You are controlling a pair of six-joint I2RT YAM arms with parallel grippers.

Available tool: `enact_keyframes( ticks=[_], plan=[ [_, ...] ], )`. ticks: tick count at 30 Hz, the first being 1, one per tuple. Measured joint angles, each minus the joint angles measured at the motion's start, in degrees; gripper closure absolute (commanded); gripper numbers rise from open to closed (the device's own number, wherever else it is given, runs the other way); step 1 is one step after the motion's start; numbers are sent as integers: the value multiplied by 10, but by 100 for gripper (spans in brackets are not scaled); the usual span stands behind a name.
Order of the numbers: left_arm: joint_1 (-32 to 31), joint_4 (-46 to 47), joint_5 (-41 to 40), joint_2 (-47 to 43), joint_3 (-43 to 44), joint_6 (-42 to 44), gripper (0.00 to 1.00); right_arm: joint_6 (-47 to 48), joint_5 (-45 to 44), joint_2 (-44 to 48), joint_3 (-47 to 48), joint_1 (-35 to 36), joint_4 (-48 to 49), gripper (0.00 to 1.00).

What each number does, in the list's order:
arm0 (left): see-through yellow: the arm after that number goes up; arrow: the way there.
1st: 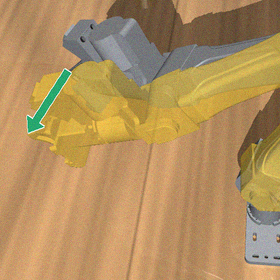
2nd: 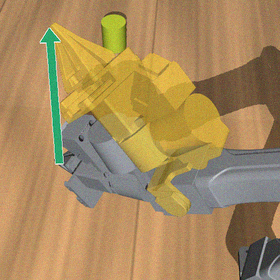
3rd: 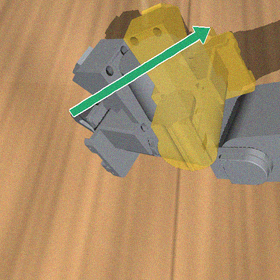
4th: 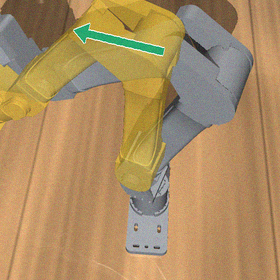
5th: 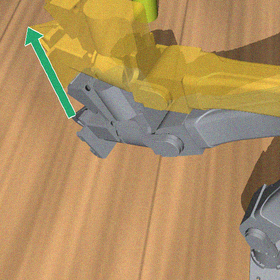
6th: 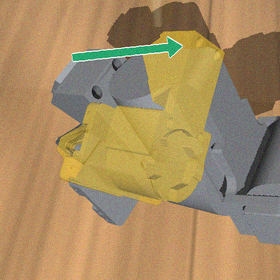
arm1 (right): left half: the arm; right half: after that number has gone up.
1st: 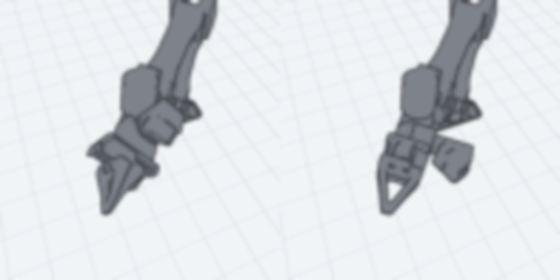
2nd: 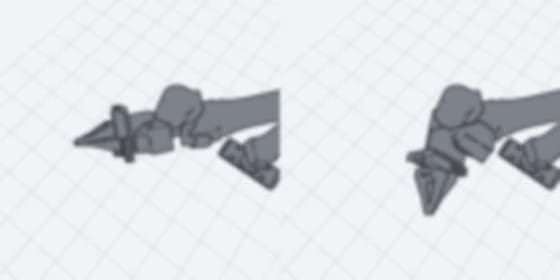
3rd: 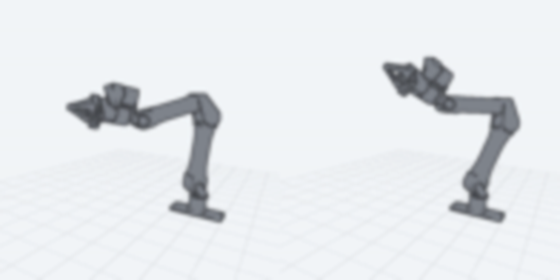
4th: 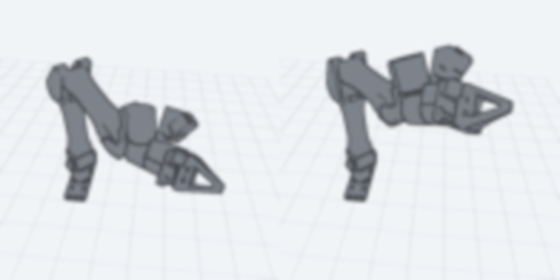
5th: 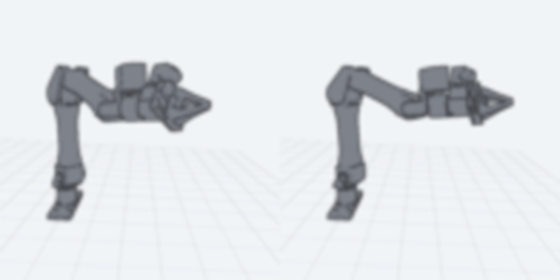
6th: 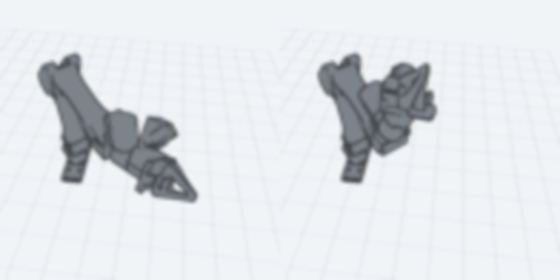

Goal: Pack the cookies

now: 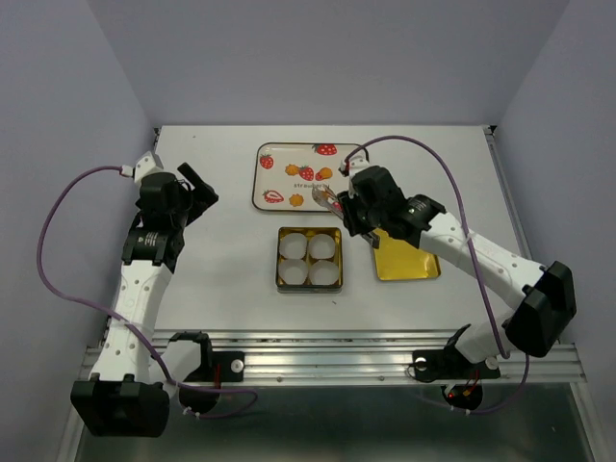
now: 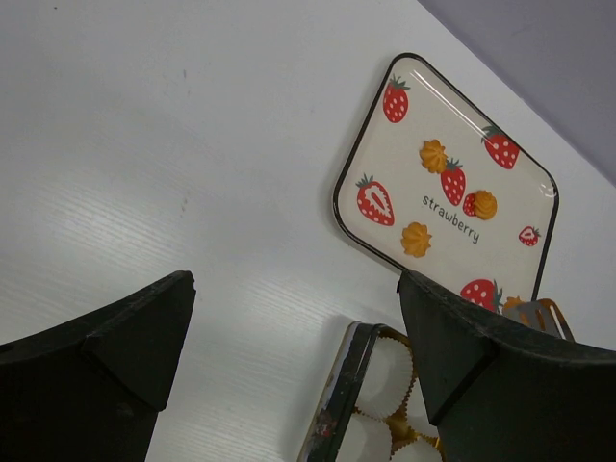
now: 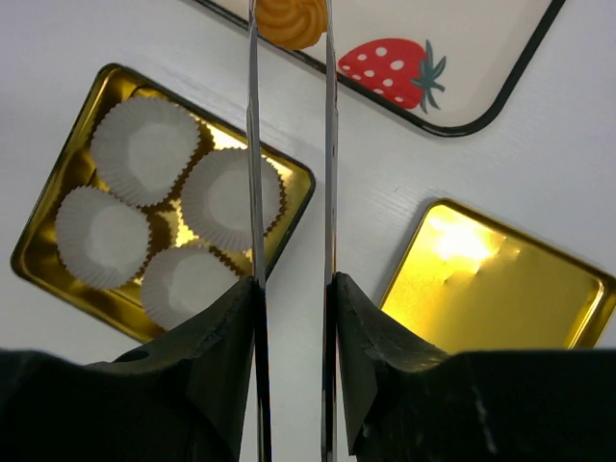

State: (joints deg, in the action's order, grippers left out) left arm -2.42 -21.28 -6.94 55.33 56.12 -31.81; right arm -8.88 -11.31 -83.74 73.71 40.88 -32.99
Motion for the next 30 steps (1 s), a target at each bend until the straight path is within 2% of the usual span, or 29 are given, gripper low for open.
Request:
enact_keyframes(
  ticks=[13,21,30],
  plan=[
    [-61,-13,-26,17,-3,-6,1,-45,9,113,-80,120,-68,67],
    [-89,-20,-51,17,-3,-9,1,-65,7,132,-117,128,-78,67],
    [-101,-24,-65,17,-3,-11,1,-63,-3,104,-120,128,-72,66]
  ],
)
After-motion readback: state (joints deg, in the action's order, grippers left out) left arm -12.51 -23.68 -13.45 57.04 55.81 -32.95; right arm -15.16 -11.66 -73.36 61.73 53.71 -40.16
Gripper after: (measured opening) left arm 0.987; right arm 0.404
